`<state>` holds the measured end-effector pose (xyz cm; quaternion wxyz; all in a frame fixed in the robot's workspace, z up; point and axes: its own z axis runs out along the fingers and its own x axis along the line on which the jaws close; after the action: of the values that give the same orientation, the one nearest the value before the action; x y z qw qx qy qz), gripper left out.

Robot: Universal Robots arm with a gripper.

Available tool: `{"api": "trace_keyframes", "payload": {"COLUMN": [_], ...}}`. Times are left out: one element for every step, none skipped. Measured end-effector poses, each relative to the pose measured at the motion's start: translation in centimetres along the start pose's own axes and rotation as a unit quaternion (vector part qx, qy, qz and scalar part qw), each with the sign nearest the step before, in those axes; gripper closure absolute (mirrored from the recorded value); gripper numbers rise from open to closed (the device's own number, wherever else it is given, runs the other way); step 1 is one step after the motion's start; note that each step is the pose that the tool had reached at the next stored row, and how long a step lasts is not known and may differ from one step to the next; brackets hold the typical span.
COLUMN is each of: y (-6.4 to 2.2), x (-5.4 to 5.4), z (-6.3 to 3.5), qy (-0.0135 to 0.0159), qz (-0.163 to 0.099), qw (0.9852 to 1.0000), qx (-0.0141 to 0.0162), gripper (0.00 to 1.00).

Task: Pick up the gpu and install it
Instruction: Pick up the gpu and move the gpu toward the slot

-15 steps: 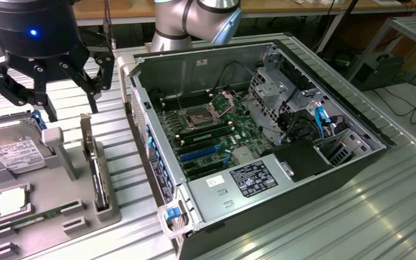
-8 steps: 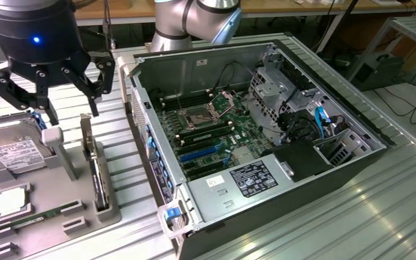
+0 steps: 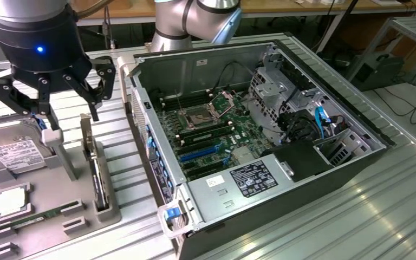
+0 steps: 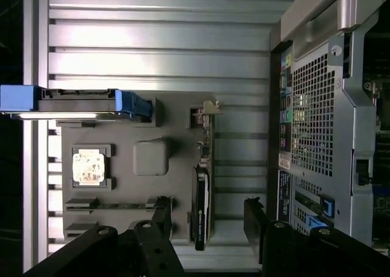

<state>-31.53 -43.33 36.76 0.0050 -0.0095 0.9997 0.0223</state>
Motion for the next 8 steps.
{"api": "trace_keyframes", "payload": {"y": [-0.01,-0.02,-0.04,-0.05,-0.06,-0.1,-0.12,-0.14], "x": [0.0,0.0,0.0,0.01,0.01,0.01,0.01,0.01], "z": [0.06,0.12,0.31,0.42,0.51,0.6,0.63,0.68], "qy": [0.0,0.0,0.0,0.0,0.0001,0.0,0.0001,0.0001], "qz": [0.0,0.0,0.0,0.0,0.0,0.0,0.0,0.0], "qw": [1.0,1.0,1.0,1.0,1.0,1.0,1.0,1.0], "qx": [0.0,0.0,-0.0001,-0.0001,0.0,-0.0001,0.0,0.0], "gripper": [0.4,0.4,0.4,0.4,0.4,0.4,0.4,0.4]}}
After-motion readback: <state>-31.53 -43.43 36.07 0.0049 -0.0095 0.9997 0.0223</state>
